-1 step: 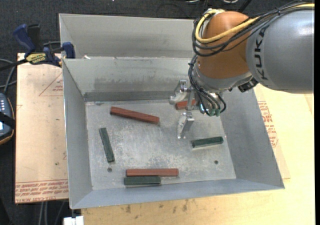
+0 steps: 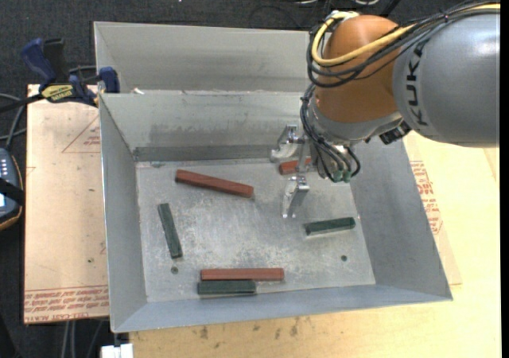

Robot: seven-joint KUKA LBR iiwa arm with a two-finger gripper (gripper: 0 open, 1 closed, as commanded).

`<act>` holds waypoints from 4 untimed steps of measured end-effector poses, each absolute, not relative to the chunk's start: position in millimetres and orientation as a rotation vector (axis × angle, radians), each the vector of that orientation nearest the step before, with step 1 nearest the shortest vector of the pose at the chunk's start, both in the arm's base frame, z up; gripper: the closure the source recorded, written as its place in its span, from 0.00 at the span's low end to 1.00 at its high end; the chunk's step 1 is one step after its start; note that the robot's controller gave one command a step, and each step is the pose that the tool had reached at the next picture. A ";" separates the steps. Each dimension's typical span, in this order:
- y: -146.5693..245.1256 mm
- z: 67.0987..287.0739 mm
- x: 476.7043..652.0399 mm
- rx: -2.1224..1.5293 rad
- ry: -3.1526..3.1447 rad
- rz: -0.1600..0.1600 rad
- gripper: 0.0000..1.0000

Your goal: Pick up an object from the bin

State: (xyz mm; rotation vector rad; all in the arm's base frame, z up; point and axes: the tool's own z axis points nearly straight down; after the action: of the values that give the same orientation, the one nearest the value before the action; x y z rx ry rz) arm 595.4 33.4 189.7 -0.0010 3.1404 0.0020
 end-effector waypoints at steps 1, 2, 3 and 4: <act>62.4 128.5 614.8 0.099 3.133 0.003 0.00; 75.8 103.1 622.3 0.114 3.145 0.001 0.00; 98.0 124.4 637.4 0.239 3.128 0.004 0.00; 98.8 72.8 630.9 0.121 3.127 0.005 0.00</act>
Offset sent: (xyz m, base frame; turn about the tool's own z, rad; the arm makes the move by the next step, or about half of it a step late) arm 0.0445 0.0538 -0.0397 0.0656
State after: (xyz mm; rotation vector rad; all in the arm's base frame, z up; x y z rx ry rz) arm 630.9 98.8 72.8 0.1215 3.1267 0.0050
